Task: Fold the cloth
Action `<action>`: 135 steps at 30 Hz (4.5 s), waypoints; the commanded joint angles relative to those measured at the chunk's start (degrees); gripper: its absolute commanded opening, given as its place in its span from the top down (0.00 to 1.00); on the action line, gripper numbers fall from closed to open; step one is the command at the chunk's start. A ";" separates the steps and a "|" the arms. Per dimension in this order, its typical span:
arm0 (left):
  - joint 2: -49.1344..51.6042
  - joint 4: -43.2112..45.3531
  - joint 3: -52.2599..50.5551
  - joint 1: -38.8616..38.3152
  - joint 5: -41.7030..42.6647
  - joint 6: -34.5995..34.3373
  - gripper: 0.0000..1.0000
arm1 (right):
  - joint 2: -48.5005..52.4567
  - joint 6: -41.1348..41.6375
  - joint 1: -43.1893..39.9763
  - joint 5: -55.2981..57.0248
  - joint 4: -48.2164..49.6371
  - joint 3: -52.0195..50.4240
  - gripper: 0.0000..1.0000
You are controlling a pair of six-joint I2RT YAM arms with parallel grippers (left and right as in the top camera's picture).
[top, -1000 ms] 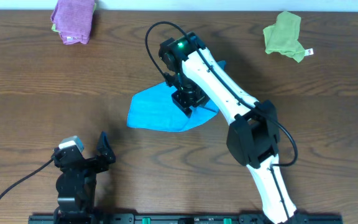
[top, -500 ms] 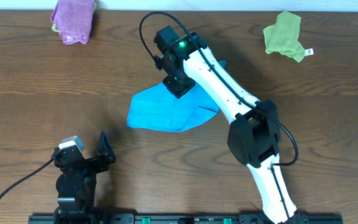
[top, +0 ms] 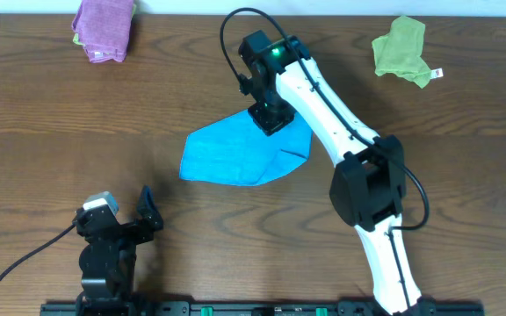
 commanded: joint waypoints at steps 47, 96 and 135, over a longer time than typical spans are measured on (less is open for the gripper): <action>48.28 23.06 7.23 -0.61 33.66 -2.47 0.04 | -54.75 7.39 -12.26 -16.83 31.82 -64.50 0.70; 90.27 25.77 22.08 -4.35 31.54 0.83 0.94 | -54.75 3.98 -15.96 -18.97 32.79 -64.50 0.68; 85.11 -6.34 47.89 -4.37 36.02 2.38 0.95 | -27.15 -8.48 -5.03 -17.20 62.53 -64.65 0.45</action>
